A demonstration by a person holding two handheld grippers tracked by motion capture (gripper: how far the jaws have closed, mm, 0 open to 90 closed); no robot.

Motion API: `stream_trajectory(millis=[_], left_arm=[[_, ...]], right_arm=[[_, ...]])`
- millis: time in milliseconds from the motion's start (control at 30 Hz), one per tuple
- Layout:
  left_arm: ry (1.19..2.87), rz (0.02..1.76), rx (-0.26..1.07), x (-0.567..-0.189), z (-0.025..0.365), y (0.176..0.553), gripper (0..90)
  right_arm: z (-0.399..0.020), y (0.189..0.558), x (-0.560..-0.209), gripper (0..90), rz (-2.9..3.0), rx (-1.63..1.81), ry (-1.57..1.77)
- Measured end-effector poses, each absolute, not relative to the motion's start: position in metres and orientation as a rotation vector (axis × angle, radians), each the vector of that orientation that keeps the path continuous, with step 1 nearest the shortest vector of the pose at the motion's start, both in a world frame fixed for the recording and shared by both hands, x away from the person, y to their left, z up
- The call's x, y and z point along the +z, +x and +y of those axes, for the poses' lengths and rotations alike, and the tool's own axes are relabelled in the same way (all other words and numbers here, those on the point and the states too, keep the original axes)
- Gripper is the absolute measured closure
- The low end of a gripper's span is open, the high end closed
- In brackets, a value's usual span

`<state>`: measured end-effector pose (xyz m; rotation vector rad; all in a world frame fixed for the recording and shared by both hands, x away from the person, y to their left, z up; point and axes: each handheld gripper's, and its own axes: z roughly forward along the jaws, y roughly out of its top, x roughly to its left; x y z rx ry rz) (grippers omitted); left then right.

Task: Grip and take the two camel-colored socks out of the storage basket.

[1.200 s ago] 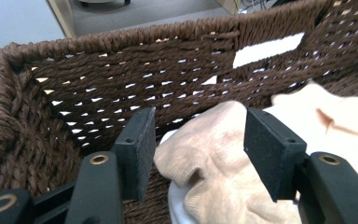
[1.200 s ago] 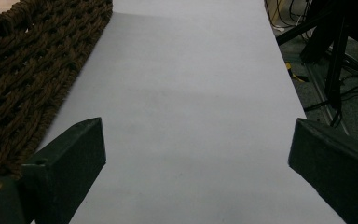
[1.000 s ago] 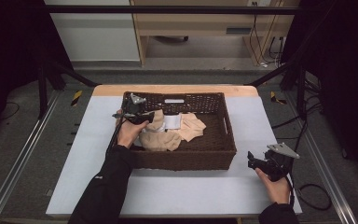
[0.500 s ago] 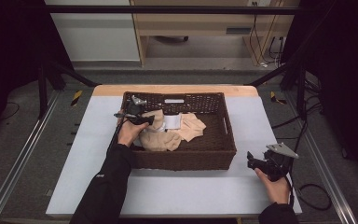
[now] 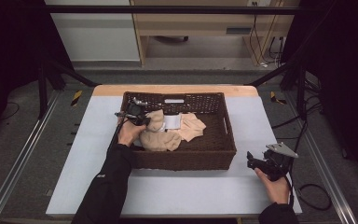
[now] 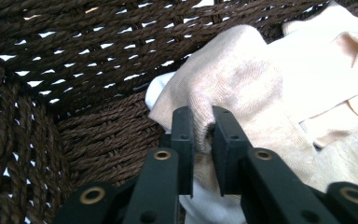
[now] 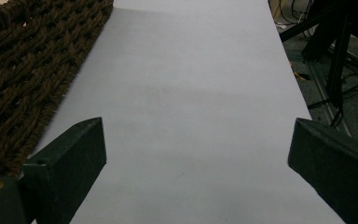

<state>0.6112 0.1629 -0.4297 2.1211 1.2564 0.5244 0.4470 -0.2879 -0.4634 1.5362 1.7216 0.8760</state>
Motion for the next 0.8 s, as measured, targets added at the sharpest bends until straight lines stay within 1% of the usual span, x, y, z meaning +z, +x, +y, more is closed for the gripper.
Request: stream_trajectory(millis=[133,267,467,800], left_arm=[[2.114,1.271,0.52,-0.427,0.164,0.61,81.5],[2.111,1.24,0.547,-0.421,0.163,0.605,81.7],[2.032,1.205,0.542,-0.409,0.164,0.599,82.1],[1.921,1.088,0.553,-0.383,0.167,0.58,82.3]], right_arm=[[-0.288,0.447,-0.463,4.5,1.721,0.876,1.535],[-0.288,0.447,-0.463,4.5,1.717,0.88,1.539],[-0.289,0.446,-0.462,4.4,1.71,0.879,1.534],[-0.289,0.446,-0.462,4.5,1.707,0.874,1.532]])
